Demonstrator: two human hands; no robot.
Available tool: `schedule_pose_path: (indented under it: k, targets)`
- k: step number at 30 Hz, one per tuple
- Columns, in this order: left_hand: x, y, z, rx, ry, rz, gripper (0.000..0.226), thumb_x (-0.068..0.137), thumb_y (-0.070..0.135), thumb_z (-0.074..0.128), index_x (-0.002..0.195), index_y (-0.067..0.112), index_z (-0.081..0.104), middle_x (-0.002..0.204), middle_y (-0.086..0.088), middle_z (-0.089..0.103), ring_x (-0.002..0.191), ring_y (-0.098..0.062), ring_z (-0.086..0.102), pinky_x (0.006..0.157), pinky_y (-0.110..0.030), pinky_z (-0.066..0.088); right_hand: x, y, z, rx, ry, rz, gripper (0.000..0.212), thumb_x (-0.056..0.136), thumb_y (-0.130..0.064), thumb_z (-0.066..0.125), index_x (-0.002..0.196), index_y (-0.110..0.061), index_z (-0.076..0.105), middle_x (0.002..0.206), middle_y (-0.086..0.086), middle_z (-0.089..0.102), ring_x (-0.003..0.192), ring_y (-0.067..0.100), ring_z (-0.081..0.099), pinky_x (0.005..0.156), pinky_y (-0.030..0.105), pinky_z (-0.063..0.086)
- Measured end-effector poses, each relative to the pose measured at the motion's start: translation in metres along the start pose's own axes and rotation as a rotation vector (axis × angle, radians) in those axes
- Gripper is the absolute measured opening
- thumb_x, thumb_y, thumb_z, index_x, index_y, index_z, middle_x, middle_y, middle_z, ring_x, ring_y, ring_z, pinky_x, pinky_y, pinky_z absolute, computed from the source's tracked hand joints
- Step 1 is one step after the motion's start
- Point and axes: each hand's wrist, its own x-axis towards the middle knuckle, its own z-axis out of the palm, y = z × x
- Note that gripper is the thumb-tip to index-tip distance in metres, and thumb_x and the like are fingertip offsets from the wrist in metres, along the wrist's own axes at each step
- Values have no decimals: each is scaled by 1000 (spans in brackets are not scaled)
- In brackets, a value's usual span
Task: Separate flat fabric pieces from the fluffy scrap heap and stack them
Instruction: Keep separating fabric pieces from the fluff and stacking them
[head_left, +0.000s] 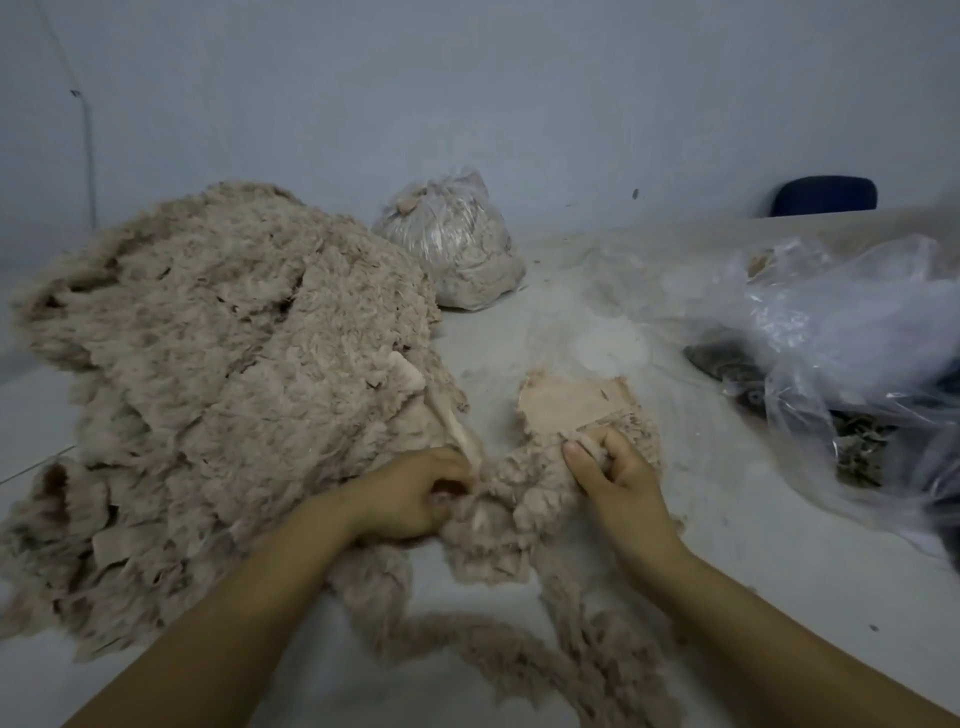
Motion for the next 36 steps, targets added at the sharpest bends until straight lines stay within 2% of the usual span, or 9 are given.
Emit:
schedule_pose_path:
  k: [3, 7, 12, 16, 19, 23, 27, 29, 36]
  targets:
    - [1, 17, 17, -116, 9, -2, 37, 88, 35, 63, 124, 24, 59, 111, 21, 55, 108, 2, 51, 91, -11, 37, 7, -1, 10, 25, 36, 12, 25, 94, -14, 56, 71, -22, 49, 56, -20, 52, 54, -5, 45, 54, 12, 38]
    - [-1, 6, 23, -128, 4, -109, 15, 95, 15, 56, 91, 9, 70, 98, -2, 67, 96, -20, 62, 76, -20, 44, 16, -4, 7, 182, 202, 0, 19, 96, -13, 54, 77, -17, 52, 71, -6, 59, 70, 7, 55, 66, 23, 45]
    - [2, -4, 10, -147, -31, -302, 17, 90, 18, 62, 85, 2, 69, 81, -2, 59, 76, -14, 54, 68, -22, 43, 16, -6, 4, 205, 211, -37, 21, 98, -10, 50, 79, -18, 54, 70, -21, 62, 67, -5, 55, 65, 14, 47]
    - [-7, 17, 2, -440, 41, -99, 14, 80, 33, 73, 81, 18, 72, 83, 20, 59, 79, 4, 56, 75, -11, 40, 19, -14, 4, 41, 216, -102, 19, 94, -14, 57, 81, -28, 55, 72, -22, 59, 66, -5, 52, 64, 12, 43]
    - [-5, 39, 3, -766, 284, -57, 39, 78, 51, 69, 83, 12, 67, 104, 5, 65, 99, -7, 61, 89, -22, 45, 19, -25, 16, -108, 149, -190, 24, 89, -17, 64, 89, -37, 52, 85, -20, 59, 79, -10, 57, 68, 5, 41]
    - [4, 63, 14, -1362, 321, -127, 20, 86, 20, 62, 93, 3, 67, 81, -19, 60, 69, -23, 63, 62, -30, 55, 6, -27, 36, 7, -254, -107, 31, 100, -17, 48, 113, -45, 45, 90, -10, 70, 72, 9, 69, 69, 21, 55]
    - [8, 57, 9, -1250, 567, -340, 17, 91, -6, 47, 92, -2, 63, 84, -21, 64, 75, -30, 59, 66, -34, 51, 7, -21, 26, -13, -8, -84, 20, 96, -28, 52, 113, -38, 49, 99, -12, 66, 79, 7, 63, 69, 17, 49]
    - [8, 55, 4, -1262, 490, -331, 22, 91, -9, 44, 95, -1, 64, 86, -21, 67, 74, -32, 62, 63, -35, 52, 9, -16, 23, -199, -145, -19, 38, 86, -40, 66, 119, -32, 50, 110, -18, 58, 94, -2, 57, 78, 14, 45]
    - [12, 56, -17, -1363, 606, -393, 25, 94, 2, 45, 79, 10, 63, 59, -4, 68, 47, -13, 63, 42, -18, 48, 7, 3, 29, -17, -257, 135, 20, 90, -22, 65, 78, -18, 49, 67, -13, 54, 60, 0, 50, 56, 17, 41]
